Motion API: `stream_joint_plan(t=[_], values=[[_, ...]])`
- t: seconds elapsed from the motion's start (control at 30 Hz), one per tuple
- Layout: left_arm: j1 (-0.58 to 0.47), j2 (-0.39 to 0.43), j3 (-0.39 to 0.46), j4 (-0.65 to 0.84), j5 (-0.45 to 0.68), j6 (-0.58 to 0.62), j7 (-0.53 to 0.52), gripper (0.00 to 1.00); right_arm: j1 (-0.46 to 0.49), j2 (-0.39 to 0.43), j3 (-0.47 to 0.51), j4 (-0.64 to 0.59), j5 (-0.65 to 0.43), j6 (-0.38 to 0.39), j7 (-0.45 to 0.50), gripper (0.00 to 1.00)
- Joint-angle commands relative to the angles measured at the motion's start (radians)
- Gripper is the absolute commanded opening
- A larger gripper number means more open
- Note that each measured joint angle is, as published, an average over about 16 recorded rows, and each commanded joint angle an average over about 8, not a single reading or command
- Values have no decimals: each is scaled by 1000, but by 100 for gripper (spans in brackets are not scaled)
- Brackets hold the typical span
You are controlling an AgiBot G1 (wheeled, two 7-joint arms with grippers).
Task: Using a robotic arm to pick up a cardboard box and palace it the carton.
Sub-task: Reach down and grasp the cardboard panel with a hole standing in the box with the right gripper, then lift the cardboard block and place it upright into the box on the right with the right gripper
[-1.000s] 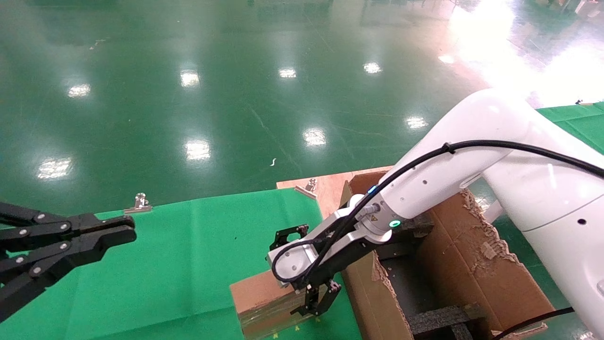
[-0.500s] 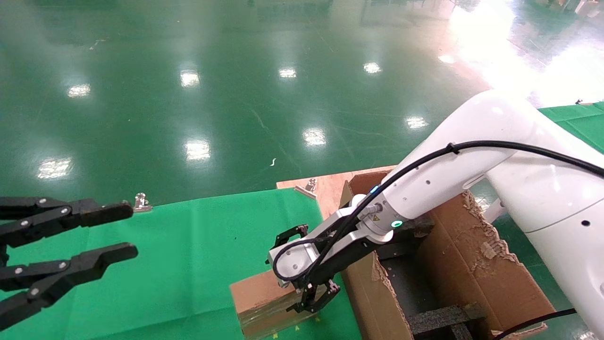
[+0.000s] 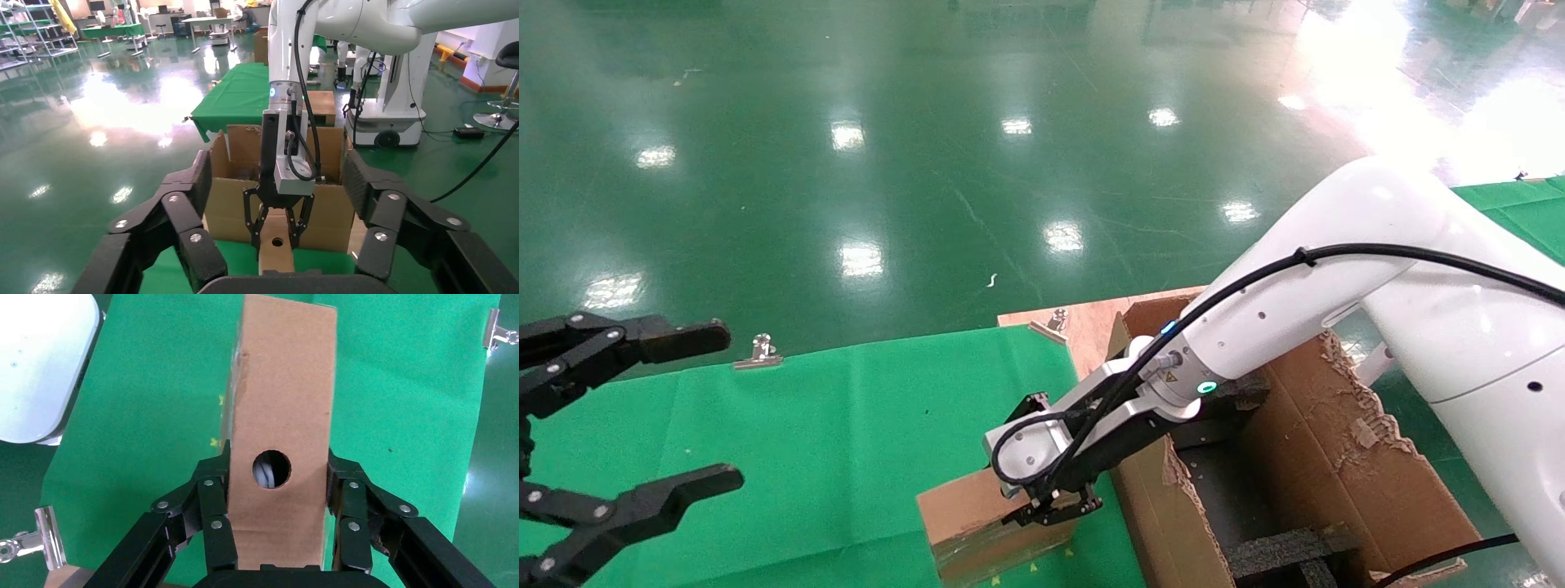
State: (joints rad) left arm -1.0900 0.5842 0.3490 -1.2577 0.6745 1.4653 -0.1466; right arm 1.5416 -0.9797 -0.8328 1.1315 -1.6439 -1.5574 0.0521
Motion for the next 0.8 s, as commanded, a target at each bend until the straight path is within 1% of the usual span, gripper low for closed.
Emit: stream_joint_plan(t=[0.03, 0.27, 0.4, 0.6, 0.8], values=[[0, 0, 0, 0, 0, 0, 0, 100, 0, 0, 0, 0, 0, 0, 0, 0], [0, 0, 0, 0, 0, 0, 0, 100, 8, 3, 3, -6, 11, 1, 7, 0], [0, 0, 0, 0, 0, 0, 0, 100, 43, 10, 12, -25, 38, -6, 16, 0], [0, 0, 0, 0, 0, 0, 0, 100, 158, 35, 7, -70, 84, -25, 10, 0], [0, 0, 0, 0, 0, 0, 0, 100, 311, 74, -50, -132, 158, -37, -24, 0]])
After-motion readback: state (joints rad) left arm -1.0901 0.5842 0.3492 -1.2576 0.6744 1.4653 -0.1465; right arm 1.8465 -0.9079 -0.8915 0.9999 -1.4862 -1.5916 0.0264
